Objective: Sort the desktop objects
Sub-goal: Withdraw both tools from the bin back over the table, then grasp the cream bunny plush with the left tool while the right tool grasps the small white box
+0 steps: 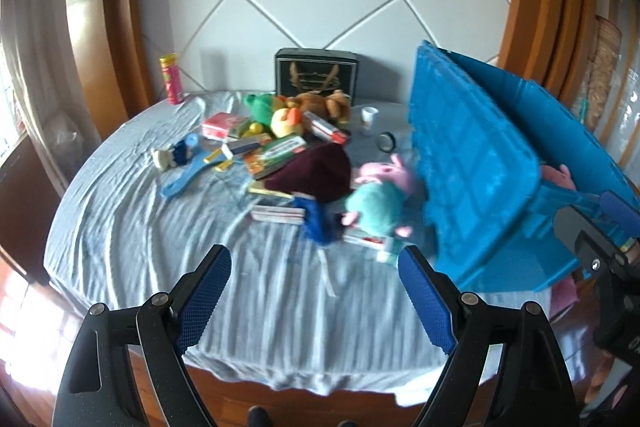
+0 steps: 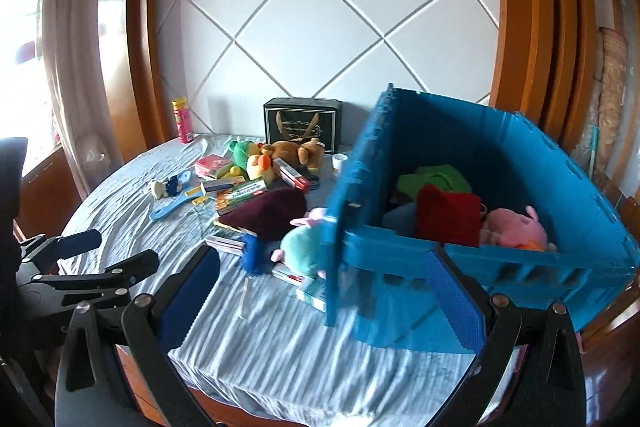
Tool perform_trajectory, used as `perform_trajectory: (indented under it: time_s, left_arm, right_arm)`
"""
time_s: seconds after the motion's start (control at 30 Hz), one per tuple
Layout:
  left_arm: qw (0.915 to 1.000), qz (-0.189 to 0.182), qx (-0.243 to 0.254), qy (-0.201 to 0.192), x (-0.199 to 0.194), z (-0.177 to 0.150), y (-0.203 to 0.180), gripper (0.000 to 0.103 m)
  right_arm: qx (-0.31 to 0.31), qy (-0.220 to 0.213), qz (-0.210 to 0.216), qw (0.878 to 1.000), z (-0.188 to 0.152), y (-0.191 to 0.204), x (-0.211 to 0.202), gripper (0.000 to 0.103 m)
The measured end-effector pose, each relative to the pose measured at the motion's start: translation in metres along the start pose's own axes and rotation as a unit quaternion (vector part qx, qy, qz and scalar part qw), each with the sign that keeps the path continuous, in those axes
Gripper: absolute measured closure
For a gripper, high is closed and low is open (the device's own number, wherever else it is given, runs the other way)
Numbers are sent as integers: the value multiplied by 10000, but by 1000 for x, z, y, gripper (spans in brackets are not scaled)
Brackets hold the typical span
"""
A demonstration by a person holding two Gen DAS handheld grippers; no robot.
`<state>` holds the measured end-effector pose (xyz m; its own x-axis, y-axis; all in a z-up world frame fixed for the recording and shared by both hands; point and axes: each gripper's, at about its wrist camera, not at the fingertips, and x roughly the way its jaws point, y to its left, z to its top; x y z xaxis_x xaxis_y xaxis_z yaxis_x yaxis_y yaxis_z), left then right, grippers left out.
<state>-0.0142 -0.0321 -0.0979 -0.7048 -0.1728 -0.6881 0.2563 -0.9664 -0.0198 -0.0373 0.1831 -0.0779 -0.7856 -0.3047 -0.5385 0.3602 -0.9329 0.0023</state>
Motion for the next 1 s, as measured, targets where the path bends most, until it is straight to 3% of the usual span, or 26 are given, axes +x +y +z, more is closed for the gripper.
perform_trajectory:
  time_s: [0.3, 0.5, 0.73, 1.0]
  left_arm:
    - [9999, 70, 87, 107, 32, 22, 116, 17]
    - [9996, 88, -22, 275, 57, 32, 171, 17]
    - [9981, 195, -306, 500, 85, 33, 215, 17]
    - [9949, 556, -520, 655, 125, 52, 240, 17]
  right_arm:
    - [219, 130, -175, 9995, 12, 92, 43, 0]
    - [367, 317, -296, 9984, 15, 135, 70, 0]
    - [351, 550, -381, 9971, 19, 157, 102, 0]
    - [349, 730, -99, 9967, 34, 156, 163, 0]
